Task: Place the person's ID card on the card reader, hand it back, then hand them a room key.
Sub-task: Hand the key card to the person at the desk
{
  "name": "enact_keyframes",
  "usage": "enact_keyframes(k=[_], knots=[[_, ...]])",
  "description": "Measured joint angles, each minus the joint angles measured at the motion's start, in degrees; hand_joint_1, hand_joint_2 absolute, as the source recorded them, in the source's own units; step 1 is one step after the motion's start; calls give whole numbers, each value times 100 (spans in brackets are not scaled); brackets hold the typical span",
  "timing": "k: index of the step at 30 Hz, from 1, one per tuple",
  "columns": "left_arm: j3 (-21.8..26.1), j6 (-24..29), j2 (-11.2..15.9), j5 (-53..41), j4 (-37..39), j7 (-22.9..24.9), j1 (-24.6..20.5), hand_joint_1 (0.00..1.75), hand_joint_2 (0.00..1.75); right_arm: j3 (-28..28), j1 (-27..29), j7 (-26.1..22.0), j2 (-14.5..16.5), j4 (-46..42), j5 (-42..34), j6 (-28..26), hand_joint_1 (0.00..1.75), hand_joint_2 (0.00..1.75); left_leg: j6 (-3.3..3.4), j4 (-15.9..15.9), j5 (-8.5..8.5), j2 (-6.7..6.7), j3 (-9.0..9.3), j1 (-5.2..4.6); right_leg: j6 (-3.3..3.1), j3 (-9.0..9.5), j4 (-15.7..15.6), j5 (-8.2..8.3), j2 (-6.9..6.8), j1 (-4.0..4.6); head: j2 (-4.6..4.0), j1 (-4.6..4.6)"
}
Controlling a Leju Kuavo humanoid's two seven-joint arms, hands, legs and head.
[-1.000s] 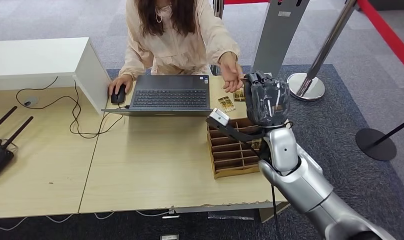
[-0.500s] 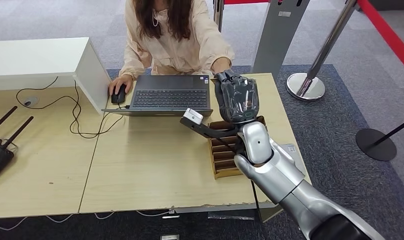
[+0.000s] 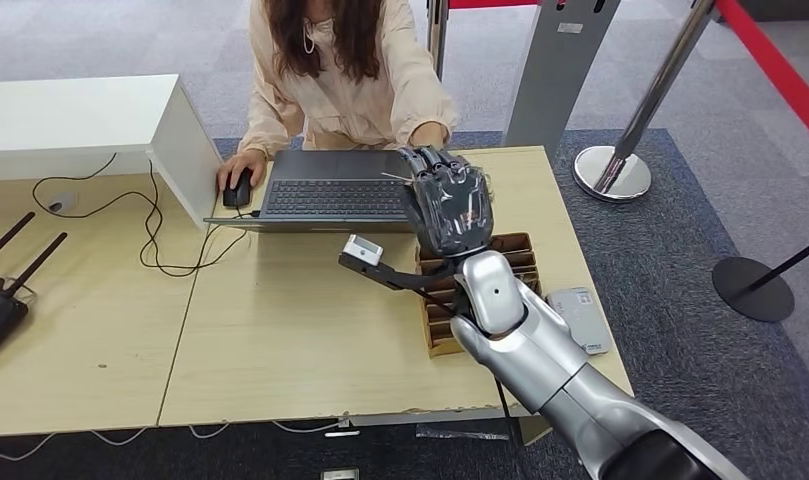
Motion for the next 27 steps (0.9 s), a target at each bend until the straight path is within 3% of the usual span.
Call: enact_keyframes(k=[15,19,27], knots=[[2,103,3,24,0,-25,23,0,0,-430,592,-558,25,-910,-665,-20,0,0,0,0,0,1,3,0,0,0,-2,0,2,1,0,0],[24,122,0,92,0,-26,30,0,0,-632,924,-759,10,-1362,-1040,-28,0,175,0,0,0,1,3,0,0,-1,-3,0,2,1,0,-1],[129,165,4,245,0,-90,49,0,0,-1043,1755,-839,-244,-2287,-2095,-39,0,175,0,0,-1,3,4,-2,0,0,-6,0,3,1,0,0]])
